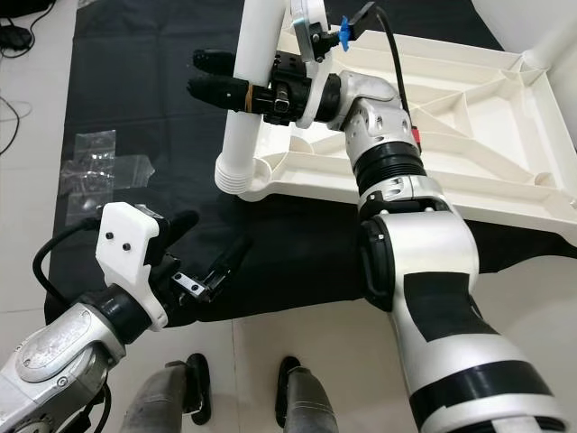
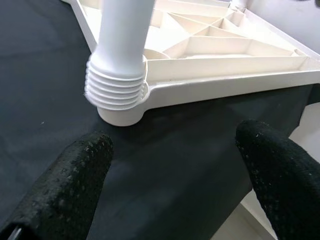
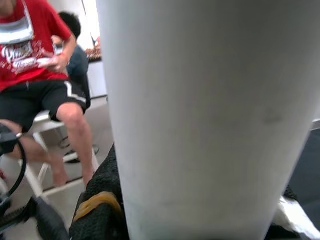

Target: Building children table

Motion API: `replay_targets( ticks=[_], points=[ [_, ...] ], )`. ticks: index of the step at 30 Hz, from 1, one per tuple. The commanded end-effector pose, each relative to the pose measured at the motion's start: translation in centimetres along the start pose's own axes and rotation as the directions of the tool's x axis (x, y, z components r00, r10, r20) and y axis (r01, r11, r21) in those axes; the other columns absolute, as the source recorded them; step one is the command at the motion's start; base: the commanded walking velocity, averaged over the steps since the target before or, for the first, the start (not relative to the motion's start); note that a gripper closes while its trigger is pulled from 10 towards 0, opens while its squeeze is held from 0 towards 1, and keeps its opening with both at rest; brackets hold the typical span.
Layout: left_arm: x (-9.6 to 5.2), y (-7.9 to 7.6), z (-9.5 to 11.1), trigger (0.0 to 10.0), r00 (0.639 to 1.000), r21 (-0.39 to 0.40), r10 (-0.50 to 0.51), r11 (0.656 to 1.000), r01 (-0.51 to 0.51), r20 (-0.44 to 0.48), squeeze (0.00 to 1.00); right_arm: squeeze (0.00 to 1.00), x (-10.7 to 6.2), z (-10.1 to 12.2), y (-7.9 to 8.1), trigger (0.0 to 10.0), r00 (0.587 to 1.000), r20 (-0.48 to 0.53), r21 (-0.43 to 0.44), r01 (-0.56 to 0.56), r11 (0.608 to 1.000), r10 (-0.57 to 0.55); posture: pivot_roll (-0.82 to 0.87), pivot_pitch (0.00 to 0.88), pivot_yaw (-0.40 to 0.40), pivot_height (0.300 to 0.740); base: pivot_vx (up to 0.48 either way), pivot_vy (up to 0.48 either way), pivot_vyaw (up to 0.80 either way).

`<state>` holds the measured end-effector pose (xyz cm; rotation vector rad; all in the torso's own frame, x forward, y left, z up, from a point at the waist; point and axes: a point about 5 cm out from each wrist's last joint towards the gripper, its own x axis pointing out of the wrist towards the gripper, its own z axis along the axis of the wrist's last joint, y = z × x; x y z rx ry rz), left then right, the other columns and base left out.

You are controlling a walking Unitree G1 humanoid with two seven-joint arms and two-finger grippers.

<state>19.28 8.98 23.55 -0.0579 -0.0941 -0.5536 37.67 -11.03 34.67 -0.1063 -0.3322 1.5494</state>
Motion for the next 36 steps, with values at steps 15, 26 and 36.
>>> replay_targets(
  ticks=[15, 26, 36],
  points=[
    [-0.1, 0.0, -0.1, 10.0, 1.0, 0.001, -0.011, 1.0, 0.011, -0.017, 0.0, 0.0, -0.1, 1.4, 0.1, 10.0, 0.995, -0.089, -0.129, -0.064, 0.99, 0.053, 0.15, 0.315, -0.064, 0.74, 0.0, 0.0, 0.0],
    [0.0, 0.1, -0.2, 10.0, 1.0, 0.015, -0.009, 1.0, 0.009, -0.022, 0.0, 0.0, -0.2, 2.1, 0.0, 10.0, 0.994, -0.105, -0.206, -0.047, 0.977, 0.026, 0.14, 0.313, -0.065, 0.74, 0.0, 0.0, 0.0],
    [0.0, 0.2, -0.2, 10.0, 1.0, 0.015, -0.005, 1.0, 0.006, -0.022, 0.0, 0.0, -0.1, 1.0, 0.2, 10.0, 0.991, -0.126, -0.183, -0.067, 0.981, 0.044, 0.14, 0.316, -0.065, 0.74, 0.0, 0.0, 0.0]
  ],
)
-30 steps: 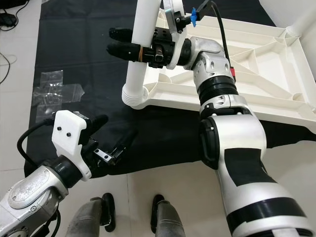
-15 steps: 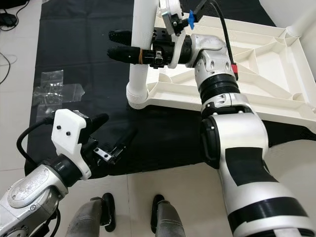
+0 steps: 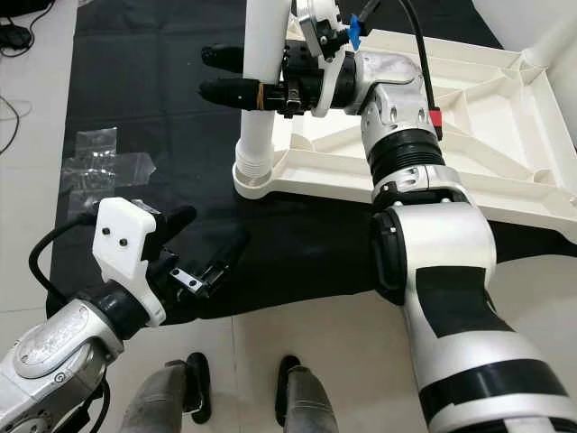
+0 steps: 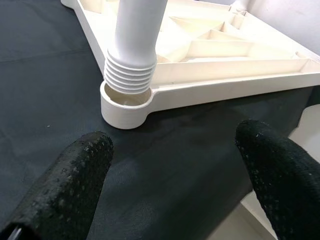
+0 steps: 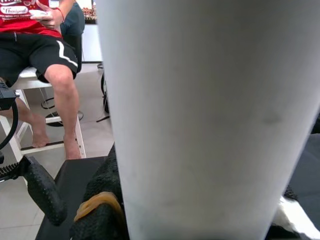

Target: Building children table

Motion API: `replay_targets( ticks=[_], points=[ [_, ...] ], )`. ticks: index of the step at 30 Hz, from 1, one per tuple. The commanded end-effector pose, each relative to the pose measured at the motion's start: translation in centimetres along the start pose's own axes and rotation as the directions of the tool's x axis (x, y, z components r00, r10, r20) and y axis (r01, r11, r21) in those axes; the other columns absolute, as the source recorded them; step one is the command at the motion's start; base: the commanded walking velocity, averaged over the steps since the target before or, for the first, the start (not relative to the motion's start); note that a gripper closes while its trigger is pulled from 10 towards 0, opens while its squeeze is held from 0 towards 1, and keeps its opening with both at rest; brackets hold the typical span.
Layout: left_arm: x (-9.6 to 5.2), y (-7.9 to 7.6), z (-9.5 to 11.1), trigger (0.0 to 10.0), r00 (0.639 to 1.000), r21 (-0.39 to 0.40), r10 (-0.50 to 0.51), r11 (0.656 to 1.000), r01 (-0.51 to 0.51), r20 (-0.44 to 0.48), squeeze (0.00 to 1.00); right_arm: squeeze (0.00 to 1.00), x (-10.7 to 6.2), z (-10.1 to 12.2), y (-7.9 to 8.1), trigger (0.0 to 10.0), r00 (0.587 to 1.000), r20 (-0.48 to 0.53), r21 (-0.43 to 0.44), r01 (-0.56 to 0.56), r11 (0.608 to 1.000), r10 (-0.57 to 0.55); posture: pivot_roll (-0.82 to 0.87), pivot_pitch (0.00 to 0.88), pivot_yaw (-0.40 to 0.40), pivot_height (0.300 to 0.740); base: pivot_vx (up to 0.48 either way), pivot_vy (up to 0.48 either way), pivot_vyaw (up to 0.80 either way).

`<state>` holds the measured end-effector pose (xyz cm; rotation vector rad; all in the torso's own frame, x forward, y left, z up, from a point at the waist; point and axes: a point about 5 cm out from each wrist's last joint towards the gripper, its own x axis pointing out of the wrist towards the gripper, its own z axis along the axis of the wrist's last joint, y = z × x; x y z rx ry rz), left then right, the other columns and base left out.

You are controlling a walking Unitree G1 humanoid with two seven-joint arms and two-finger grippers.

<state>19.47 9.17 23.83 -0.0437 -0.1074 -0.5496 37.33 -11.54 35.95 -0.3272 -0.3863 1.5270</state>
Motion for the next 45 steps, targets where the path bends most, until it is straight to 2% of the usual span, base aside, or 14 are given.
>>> replay_targets(
  ticks=[1, 6, 24, 29, 45],
  points=[
    [-0.1, -0.1, -0.5, 10.0, 0.999, -0.002, -0.009, 1.0, 0.009, -0.031, 0.0, 0.0, 0.2, -0.3, 0.3, 10.0, 0.999, -0.016, -0.013, -0.036, 0.999, 0.036, 0.14, 0.316, -0.065, 0.74, 0.0, 0.0, 0.0],
    [-0.1, 0.0, -0.4, 10.0, 1.0, 0.003, -0.004, 1.0, 0.005, -0.03, 0.0, 0.0, 0.6, -1.3, 0.6, 10.0, 0.998, -0.042, 0.002, -0.035, 0.999, 0.035, 0.14, 0.321, -0.062, 0.74, 0.0, 0.0, 0.0],
    [-0.1, 0.2, -0.3, 10.0, 1.0, 0.006, 0.0, 1.0, 0.001, -0.027, 0.0, 0.0, 0.1, -1.8, 0.7, 10.0, 0.997, -0.061, 0.023, -0.035, 0.999, 0.037, 0.14, 0.326, -0.06, 0.74, 0.0, 0.0, 0.0],
    [0.0, 0.2, -0.3, 10.0, 1.0, 0.008, 0.002, 1.0, -0.001, -0.023, 0.0, 0.0, 0.2, -2.8, 0.6, 10.0, 0.995, -0.098, 0.058, 0.042, 0.997, -0.036, 0.14, 0.327, -0.061, 0.74, 0.0, 0.0, 0.0],
    [0.3, 1.1, 0.0, 10.0, 0.999, 0.036, 0.033, 0.999, -0.033, -0.009, 0.0, 0.0, -0.5, -4.4, 0.5, 10.0, 0.97, -0.128, 0.069, 0.217, 0.974, -0.208, 0.13, 0.329, -0.058, 0.74, 0.0, 0.0, 0.0]
  ],
)
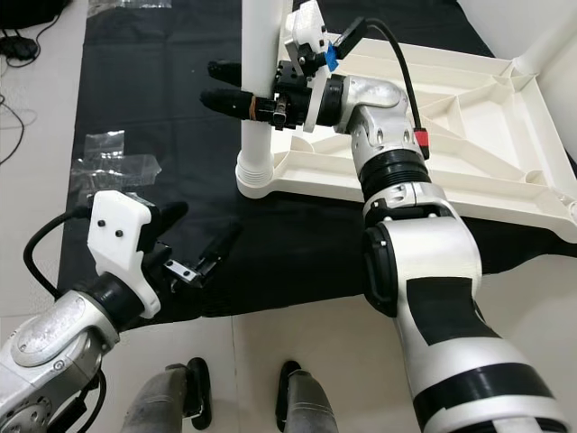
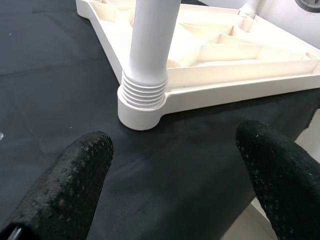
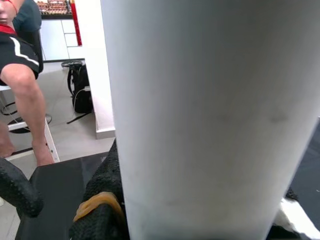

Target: Building children table

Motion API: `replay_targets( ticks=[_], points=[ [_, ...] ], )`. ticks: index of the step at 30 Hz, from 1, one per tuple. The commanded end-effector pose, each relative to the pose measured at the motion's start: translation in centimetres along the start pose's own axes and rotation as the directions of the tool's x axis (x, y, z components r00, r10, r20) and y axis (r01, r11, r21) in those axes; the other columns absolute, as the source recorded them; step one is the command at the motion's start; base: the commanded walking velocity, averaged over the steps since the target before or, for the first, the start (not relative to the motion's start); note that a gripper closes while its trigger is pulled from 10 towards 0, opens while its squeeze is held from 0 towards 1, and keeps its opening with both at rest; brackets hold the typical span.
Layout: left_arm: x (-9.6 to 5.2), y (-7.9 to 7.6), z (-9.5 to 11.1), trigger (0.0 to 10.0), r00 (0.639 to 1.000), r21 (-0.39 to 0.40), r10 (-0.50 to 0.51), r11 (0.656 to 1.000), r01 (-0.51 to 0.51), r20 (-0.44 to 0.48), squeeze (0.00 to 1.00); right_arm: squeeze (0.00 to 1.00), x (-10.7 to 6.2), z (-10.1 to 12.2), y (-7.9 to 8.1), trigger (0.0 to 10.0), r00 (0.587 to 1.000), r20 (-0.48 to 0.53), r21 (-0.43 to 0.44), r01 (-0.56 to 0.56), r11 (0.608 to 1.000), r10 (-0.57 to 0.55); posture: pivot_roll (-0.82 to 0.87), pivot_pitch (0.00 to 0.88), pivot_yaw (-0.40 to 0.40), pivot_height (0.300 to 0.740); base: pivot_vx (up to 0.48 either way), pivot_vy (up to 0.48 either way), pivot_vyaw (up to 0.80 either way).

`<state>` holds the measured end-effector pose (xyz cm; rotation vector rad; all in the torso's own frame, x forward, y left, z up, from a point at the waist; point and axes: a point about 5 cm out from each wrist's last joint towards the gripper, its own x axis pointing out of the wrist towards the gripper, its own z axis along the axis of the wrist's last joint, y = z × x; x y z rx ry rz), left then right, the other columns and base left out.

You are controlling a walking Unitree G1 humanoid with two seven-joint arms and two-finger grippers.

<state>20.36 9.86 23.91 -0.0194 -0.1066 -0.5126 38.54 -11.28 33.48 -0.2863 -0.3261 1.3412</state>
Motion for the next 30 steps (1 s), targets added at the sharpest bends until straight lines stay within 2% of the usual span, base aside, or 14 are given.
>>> replay_targets(
  ticks=[1, 3, 8, 10, 18, 20, 21, 24, 25, 27, 30],
  points=[
    [-0.1, 0.1, -0.1, 10.0, 1.0, 0.011, -0.002, 1.0, 0.002, -0.003, 0.0, 0.0, -0.7, -1.7, 0.3, 10.0, 0.997, -0.068, 0.027, 0.031, 0.999, -0.03, 0.13, 0.329, -0.058, 0.74, 0.0, 0.0, 0.0],
    [0.0, 0.4, 0.0, 10.0, 1.0, 0.022, 0.01, 1.0, -0.01, 0.003, 0.0, 0.0, -1.2, -2.3, 0.2, 10.0, 0.992, -0.071, 0.033, 0.103, 0.994, -0.101, 0.13, 0.329, -0.058, 0.74, 0.0, 0.0, 0.0],
    [0.0, 0.5, 0.0, 10.0, 1.0, 0.025, 0.012, 1.0, -0.012, 0.004, 0.0, 0.0, -1.4, -2.7, 0.1, 10.0, 0.988, -0.074, 0.029, 0.138, 0.99, -0.136, 0.13, 0.328, -0.055, 0.74, 0.0, 0.0, 0.0],
    [0.1, 0.6, 0.1, 10.0, 1.0, 0.028, 0.015, 1.0, -0.015, 0.005, 0.0, 0.0, -1.8, -3.2, 0.1, 10.0, 0.977, -0.086, 0.02, 0.197, 0.98, -0.195, 0.13, 0.328, -0.055, 0.74, 0.0, 0.0, 0.0],
    [0.2, 0.8, 0.0, 10.0, 1.0, 0.031, 0.021, 0.999, -0.021, 0.006, 0.0, 0.0, -2.1, -4.2, 0.4, 10.0, 0.962, -0.112, 0.03, 0.253, 0.967, -0.248, 0.13, 0.326, -0.054, 0.74, 0.0, 0.0, 0.0],
    [0.3, 1.0, 0.1, 10.0, 1.0, 0.037, 0.026, 0.999, -0.026, 0.01, 0.0, 0.0, -2.2, -4.8, 0.1, 10.0, 0.926, -0.155, 0.049, 0.356, 0.933, -0.345, 0.13, 0.326, -0.054, 0.74, 0.0, 0.0, 0.0],
    [0.3, 1.0, 0.1, 10.0, 1.0, 0.037, 0.026, 0.999, -0.026, 0.01, 0.0, 0.0, -2.2, -4.8, 0.1, 10.0, 0.926, -0.155, 0.049, 0.356, 0.933, -0.345, 0.13, 0.326, -0.054, 0.74, 0.0, 0.0, 0.0],
    [0.3, 1.0, 0.1, 10.0, 1.0, 0.039, 0.027, 0.999, -0.027, 0.012, 0.0, 0.0, -2.3, -5.4, -0.3, 10.0, 0.882, -0.212, 0.058, 0.441, 0.896, -0.42, 0.13, 0.326, -0.054, 0.74, 0.0, 0.0, 0.0],
    [0.3, 1.0, 0.1, 10.0, 1.0, 0.039, 0.027, 0.999, -0.027, 0.012, 0.0, 0.0, -2.3, -5.4, -0.3, 10.0, 0.882, -0.212, 0.058, 0.441, 0.896, -0.42, 0.13, 0.326, -0.054, 0.74, 0.0, 0.0, 0.0],
    [0.3, 1.0, 0.2, 10.0, 1.0, 0.039, 0.028, 0.999, -0.028, 0.014, 0.0, 0.0, -2.5, -5.9, -0.6, 10.0, 0.834, -0.25, 0.069, 0.522, 0.85, -0.492, 0.12, 0.321, -0.056, 0.74, 0.0, 0.0, 0.0],
    [0.3, 1.0, 0.1, 10.0, 0.999, 0.039, 0.028, 0.999, -0.029, 0.015, 0.0, 0.0, -2.5, -6.1, -0.7, 10.0, 0.812, -0.261, 0.069, 0.555, 0.829, -0.522, 0.12, 0.321, -0.056, 0.74, 0.0, 0.0, 0.0]
  ],
)
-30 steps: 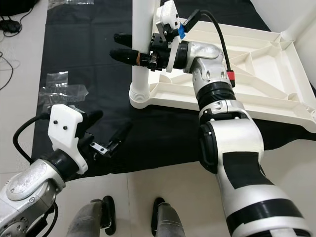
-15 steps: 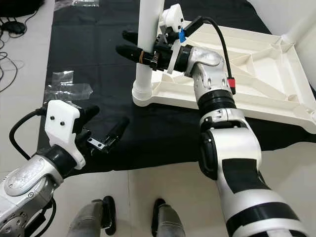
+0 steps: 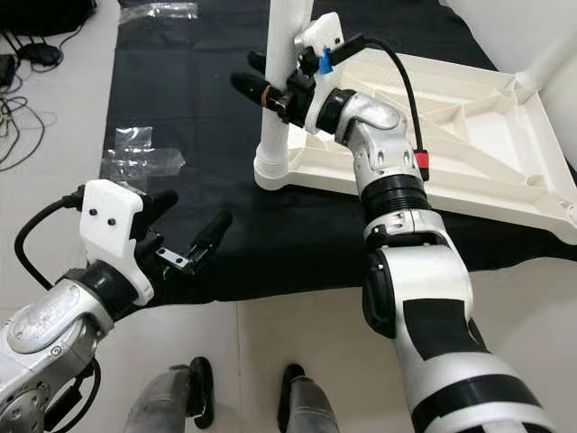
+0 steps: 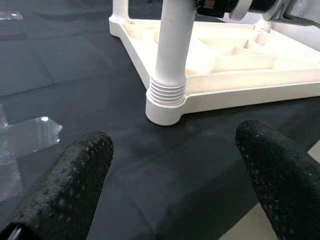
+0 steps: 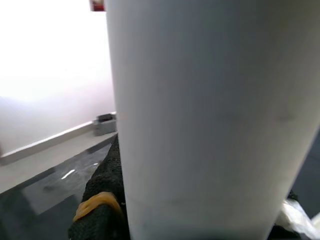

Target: Building children table

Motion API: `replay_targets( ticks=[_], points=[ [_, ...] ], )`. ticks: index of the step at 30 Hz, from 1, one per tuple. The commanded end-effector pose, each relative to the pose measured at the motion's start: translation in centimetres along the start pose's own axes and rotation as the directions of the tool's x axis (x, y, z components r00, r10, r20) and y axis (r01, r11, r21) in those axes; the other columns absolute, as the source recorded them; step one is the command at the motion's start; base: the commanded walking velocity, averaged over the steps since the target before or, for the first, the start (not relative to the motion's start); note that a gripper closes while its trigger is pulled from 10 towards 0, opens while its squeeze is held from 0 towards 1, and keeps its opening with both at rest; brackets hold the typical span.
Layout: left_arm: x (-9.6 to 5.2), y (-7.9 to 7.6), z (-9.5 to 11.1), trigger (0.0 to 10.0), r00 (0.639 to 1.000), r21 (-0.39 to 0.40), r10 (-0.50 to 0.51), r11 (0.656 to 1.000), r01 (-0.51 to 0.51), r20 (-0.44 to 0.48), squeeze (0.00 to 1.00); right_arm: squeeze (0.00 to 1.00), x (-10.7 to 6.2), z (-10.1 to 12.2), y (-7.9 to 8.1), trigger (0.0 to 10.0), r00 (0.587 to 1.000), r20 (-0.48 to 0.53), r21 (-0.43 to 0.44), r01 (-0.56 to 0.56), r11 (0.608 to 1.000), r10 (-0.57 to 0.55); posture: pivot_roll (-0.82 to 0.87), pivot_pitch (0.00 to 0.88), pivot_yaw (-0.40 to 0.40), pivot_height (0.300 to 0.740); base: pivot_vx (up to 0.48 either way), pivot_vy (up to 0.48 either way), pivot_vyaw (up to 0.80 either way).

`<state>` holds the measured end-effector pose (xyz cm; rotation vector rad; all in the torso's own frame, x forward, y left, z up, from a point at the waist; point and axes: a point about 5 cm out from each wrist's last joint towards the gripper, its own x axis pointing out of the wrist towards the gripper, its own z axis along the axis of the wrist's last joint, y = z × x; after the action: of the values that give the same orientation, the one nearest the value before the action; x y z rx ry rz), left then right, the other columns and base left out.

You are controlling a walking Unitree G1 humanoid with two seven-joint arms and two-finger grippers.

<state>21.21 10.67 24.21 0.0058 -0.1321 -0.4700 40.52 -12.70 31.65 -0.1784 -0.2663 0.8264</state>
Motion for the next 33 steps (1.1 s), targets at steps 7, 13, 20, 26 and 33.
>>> replay_targets(
  ticks=[7, 13, 20, 26, 33],
  points=[
    [0.0, -0.2, -0.1, 10.0, 1.0, 0.009, -0.013, 1.0, 0.013, 0.0, 0.0, 0.0, -1.3, -4.5, -0.8, 10.0, 0.948, -0.187, 0.029, 0.268, 0.963, -0.258, 0.12, 0.315, -0.059, 0.74, 0.0, 0.0, 0.0],
    [-0.1, -0.2, -0.1, 10.0, 1.0, 0.009, -0.014, 1.0, 0.014, 0.001, 0.0, 0.0, -1.4, -4.7, -1.1, 10.0, 0.921, -0.189, 0.032, 0.353, 0.935, -0.341, 0.12, 0.311, -0.059, 0.74, 0.0, 0.0, 0.0],
    [-0.1, -0.2, -0.1, 10.0, 1.0, 0.008, -0.017, 1.0, 0.017, 0.003, 0.0, 0.0, -1.6, -4.7, -1.7, 10.0, 0.853, -0.197, 0.03, 0.497, 0.867, -0.483, 0.12, 0.31, -0.058, 0.74, 0.0, 0.0, 0.0],
    [-0.1, -0.2, -0.1, 10.0, 1.0, 0.007, -0.018, 1.0, 0.018, 0.003, 0.0, 0.0, -1.7, -4.9, -1.8, 10.0, 0.826, -0.207, 0.028, 0.541, 0.84, -0.525, 0.12, 0.306, -0.058, 0.74, 0.0, 0.0, 0.0],
    [0.0, -0.3, -0.1, 10.0, 1.0, 0.008, -0.019, 1.0, 0.019, 0.005, 0.0, 0.0, -1.8, -5.2, -2.0, 10.0, 0.778, -0.221, 0.046, 0.611, 0.79, -0.589, 0.12, 0.311, -0.058, 0.74, 0.0, 0.0, 0.0]
  ],
)
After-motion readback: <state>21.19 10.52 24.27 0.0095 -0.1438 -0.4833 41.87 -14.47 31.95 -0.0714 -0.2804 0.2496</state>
